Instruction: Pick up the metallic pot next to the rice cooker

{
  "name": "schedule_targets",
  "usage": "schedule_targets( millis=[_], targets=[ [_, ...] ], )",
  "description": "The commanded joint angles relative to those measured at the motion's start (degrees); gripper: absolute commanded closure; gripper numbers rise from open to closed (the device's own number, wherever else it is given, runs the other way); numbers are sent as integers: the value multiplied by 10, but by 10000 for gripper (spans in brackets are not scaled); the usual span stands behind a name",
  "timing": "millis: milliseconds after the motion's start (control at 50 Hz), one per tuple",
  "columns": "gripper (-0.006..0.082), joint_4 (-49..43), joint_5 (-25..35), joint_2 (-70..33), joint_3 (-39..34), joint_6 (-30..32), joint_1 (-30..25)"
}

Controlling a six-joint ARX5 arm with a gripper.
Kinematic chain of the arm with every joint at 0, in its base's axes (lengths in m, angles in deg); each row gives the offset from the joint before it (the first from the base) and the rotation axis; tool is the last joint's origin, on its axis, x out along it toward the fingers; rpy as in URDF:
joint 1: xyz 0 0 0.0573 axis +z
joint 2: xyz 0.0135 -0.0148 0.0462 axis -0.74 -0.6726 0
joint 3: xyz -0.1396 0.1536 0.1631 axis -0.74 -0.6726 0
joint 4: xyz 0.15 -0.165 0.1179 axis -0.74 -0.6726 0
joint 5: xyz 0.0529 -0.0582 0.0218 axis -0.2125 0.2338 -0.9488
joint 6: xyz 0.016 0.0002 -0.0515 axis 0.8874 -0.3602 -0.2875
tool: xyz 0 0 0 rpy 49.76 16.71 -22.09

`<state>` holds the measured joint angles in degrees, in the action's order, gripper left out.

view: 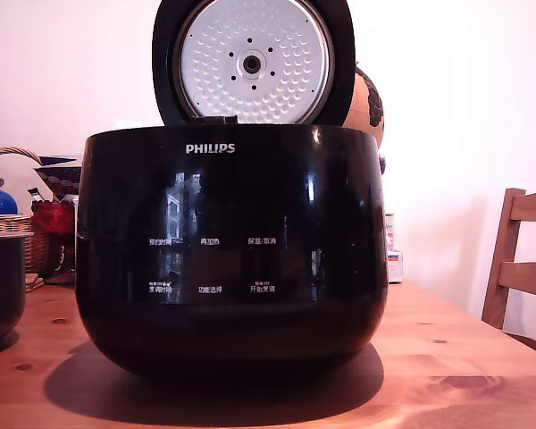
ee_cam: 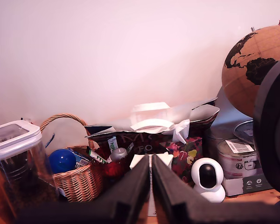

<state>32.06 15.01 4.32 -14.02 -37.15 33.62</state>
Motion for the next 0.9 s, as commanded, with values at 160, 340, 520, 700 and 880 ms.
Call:
schedule_targets(
  millis=[160,340,520,700,880],
  targets=[
    [789,10,0,6,-15,2,6],
    [789,32,0,6,-15,11,7],
    [789,-16,1,6,12,89,23],
    [789,-186,51,-6,90,130,42],
    [789,-379,100,-55,184,218,52]
  ],
)
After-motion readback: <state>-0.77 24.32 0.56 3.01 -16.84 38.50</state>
